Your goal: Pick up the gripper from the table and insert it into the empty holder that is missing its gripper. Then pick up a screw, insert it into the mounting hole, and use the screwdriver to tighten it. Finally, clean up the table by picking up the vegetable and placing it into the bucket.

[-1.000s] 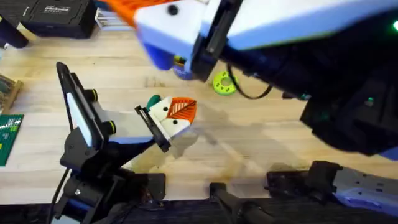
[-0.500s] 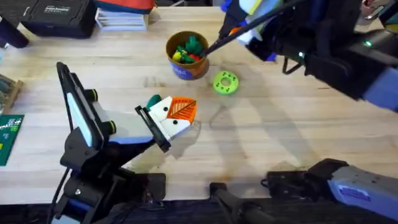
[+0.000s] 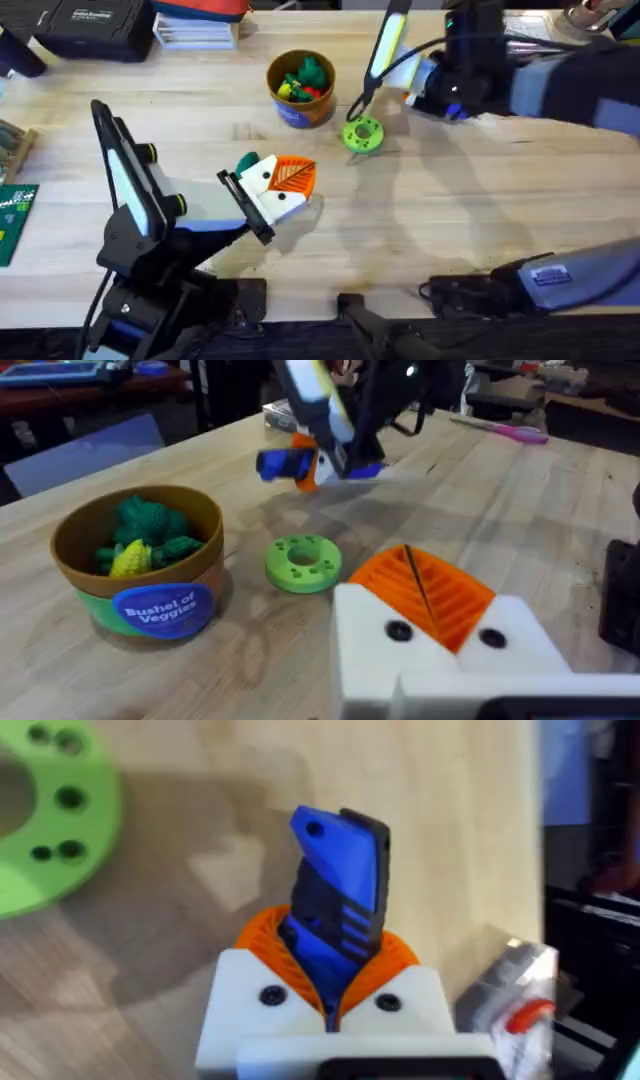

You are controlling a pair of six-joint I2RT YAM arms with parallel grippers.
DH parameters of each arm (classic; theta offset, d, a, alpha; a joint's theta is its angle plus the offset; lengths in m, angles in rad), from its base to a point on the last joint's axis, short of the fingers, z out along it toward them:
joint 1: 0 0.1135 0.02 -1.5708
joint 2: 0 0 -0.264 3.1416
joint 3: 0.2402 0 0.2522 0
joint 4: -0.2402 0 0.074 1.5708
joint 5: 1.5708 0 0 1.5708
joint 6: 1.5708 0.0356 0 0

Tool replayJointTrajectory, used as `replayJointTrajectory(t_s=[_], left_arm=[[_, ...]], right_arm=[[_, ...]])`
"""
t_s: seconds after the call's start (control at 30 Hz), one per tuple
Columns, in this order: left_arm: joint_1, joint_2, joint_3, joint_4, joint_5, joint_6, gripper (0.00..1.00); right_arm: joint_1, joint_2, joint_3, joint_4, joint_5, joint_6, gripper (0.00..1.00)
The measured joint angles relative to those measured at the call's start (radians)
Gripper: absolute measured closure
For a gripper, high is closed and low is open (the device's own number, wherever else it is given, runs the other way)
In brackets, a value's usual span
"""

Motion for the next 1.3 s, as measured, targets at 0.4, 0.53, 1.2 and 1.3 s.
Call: replayJointTrajectory(t_s=[0.4, 0.53, 1.2, 1.3], left_arm=[[0.0, 0.0, 0.0, 0.0, 0.0, 0.0, 0.992], [0.0, 0.0, 0.0, 0.0, 0.0, 0.0, 0.992], [0.0, 0.0, 0.006, 0.042, -0.039, -0.002, 0.015], [0.0, 0.002, 0.082, -0.092, -0.115, 0.0, 0.015]], right_arm=[[-0.001, 0.044, 0.039, -0.073, 0.016, 0.044, 0.022], [0.005, 0.01, 0.039, -0.181, 0.016, 0.133, 0.009], [0.03, -0.567, 0.039, -0.475, 0.015, 0.542, 0.007], [0.03, -0.61, 0.039, -0.479, 0.015, 0.577, 0.007]])
